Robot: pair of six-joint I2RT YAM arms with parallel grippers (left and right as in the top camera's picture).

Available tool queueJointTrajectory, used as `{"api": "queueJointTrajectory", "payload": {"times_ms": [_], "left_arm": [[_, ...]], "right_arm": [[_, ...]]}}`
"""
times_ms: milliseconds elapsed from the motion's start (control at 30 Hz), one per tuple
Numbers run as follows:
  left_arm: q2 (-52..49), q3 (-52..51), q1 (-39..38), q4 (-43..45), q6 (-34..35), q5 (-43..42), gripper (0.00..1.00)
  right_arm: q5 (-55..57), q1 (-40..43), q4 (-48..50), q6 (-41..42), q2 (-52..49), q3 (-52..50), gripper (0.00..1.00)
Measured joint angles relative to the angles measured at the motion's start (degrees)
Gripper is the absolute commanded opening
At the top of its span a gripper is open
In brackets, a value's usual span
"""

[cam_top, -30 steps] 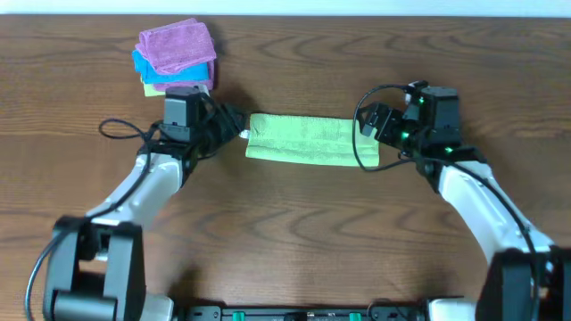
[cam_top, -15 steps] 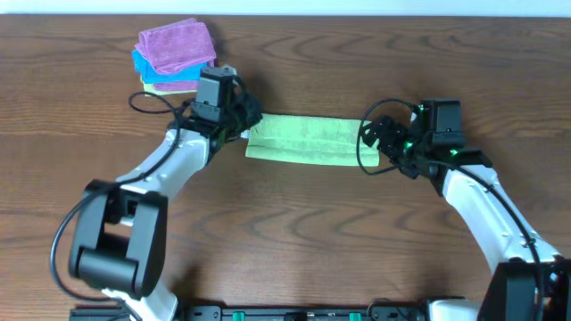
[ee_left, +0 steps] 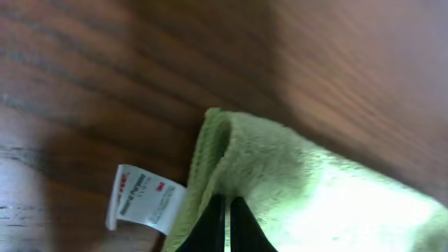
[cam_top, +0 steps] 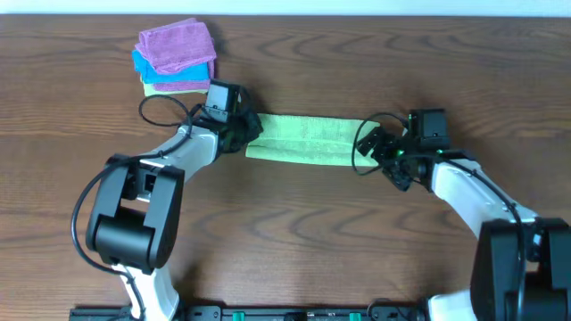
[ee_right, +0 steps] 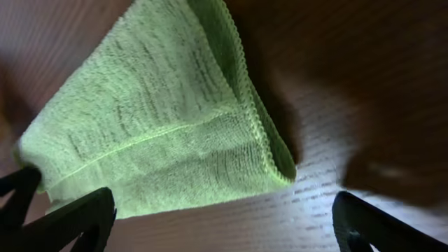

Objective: Fold the cloth
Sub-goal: 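Hold the left end with the left gripper and fold the right end leftward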

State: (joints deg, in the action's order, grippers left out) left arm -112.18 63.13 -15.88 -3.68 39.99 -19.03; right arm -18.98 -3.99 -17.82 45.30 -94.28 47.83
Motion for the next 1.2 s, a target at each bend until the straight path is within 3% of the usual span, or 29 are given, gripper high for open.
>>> {"api": "queueJointTrajectory", "payload": {"times_ms": [433,533,633,667,767,800,1033,1200], "left_arm": [[-0.9,0.9,-1.0,-2.4,-0.5,1.9,0.06],[-0.9,1.0,-1.1,-3.0,-0.8,2.1,0.06],[-0.9,1.2,-1.1,-3.6,-0.9,2.1,0.06],[-0.9,1.3,-1.1,-3.8,-0.9,2.1,0.06],[-0.9,1.3,-1.1,-4.0,-0.9,2.1,0.06],[-0.9,1.4,-1.1,-4.0,-0.9,2.1,0.06],[-0.9,1.5,-1.1,-5.0,-0.9,1.6,0.06],[-0.9,2.9,-1.1,-9.3,-1.3,1.0,0.06]], "right_arm": [[-1.5,-2.3,8.3,2.7,-4.2,0.2,0.97],[-2.2,-2.9,11.5,3.9,-6.2,1.0,0.86],[-2.3,-3.4,13.9,4.7,-8.1,1.5,0.68],[-2.2,-3.5,14.6,4.8,-8.5,1.6,0.55],[-0.9,-3.6,16.0,5.2,-10.0,1.6,0.05],[-0.4,-3.6,16.2,5.2,-10.6,1.5,0.02],[1.0,-3.6,20.7,2.0,-11.6,0.7,0.01],[1.9,-4.1,16.7,-4.5,-9.6,0.7,0.02]]}}
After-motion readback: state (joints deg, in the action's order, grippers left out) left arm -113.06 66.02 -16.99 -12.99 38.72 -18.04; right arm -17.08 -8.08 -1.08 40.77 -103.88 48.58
